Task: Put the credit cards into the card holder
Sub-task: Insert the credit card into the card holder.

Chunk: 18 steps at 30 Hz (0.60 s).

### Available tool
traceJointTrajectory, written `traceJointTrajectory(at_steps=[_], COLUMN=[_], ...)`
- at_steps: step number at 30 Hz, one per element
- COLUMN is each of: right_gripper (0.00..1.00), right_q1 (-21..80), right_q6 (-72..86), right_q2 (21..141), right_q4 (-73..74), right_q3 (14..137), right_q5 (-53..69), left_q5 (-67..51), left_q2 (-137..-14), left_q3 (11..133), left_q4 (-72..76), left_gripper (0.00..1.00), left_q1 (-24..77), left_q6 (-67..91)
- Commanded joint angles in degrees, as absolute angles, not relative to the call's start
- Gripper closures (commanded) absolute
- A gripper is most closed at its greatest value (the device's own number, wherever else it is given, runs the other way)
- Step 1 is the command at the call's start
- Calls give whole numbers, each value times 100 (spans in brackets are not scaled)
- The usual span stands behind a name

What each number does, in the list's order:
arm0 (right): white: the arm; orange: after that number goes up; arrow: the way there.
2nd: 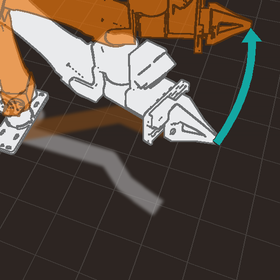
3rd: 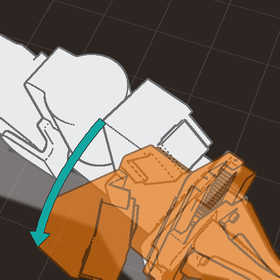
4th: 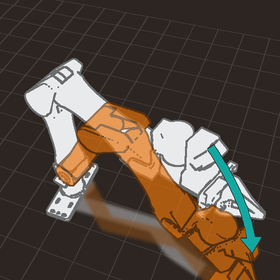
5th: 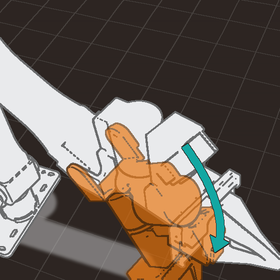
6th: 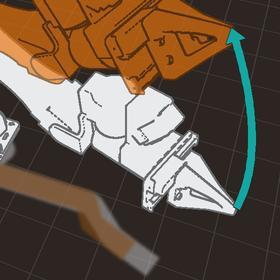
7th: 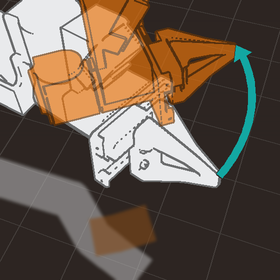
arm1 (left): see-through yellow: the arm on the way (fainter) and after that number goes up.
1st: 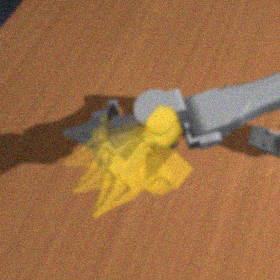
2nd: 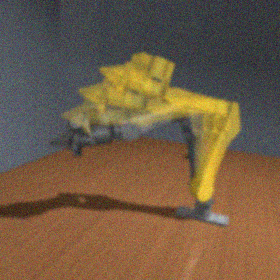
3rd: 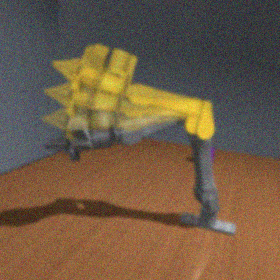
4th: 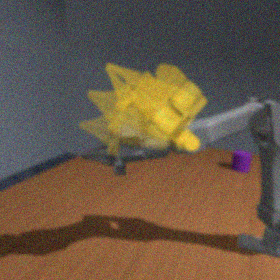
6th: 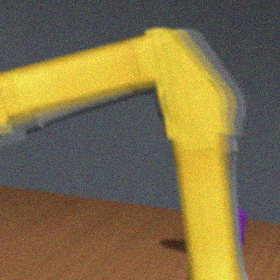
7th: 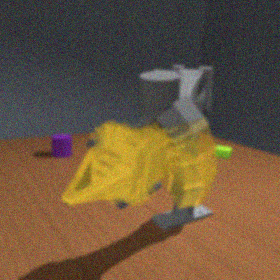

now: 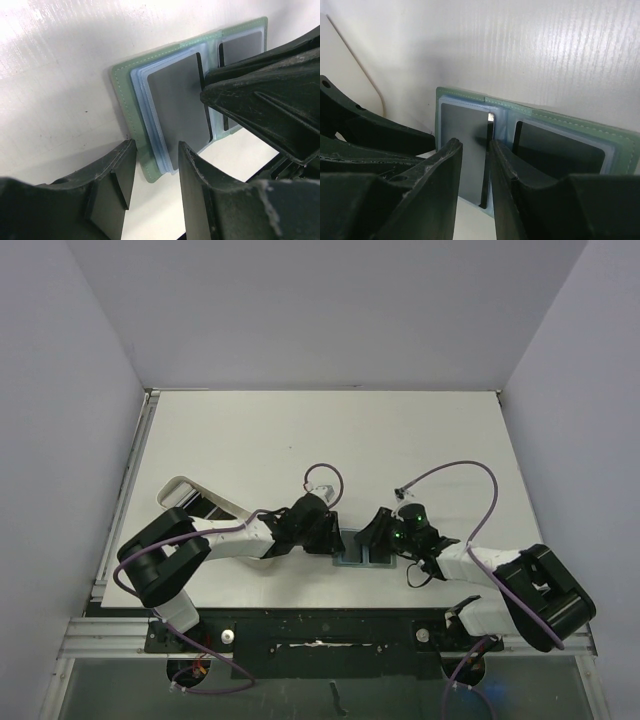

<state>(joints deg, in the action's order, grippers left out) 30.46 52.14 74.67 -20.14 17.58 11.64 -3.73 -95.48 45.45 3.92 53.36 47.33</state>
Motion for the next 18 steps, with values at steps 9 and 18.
traceJointTrajectory(at_steps=[9,18], right_gripper=[77,84], right_q1=[3130,3235], right_q6=[5142,5116], right_q2=[7023,7222], right_q4=[-1191,-1091], right_q3=[1982,2104], right_q5=[890,791], left_q5=[-275,-779], left_q2=[-8772,-8821], left_q3=[4697,4277], left_q4=[690,1561], left_gripper=[60,59], left_q1=[5204,5049], left_q6=[4844,5203])
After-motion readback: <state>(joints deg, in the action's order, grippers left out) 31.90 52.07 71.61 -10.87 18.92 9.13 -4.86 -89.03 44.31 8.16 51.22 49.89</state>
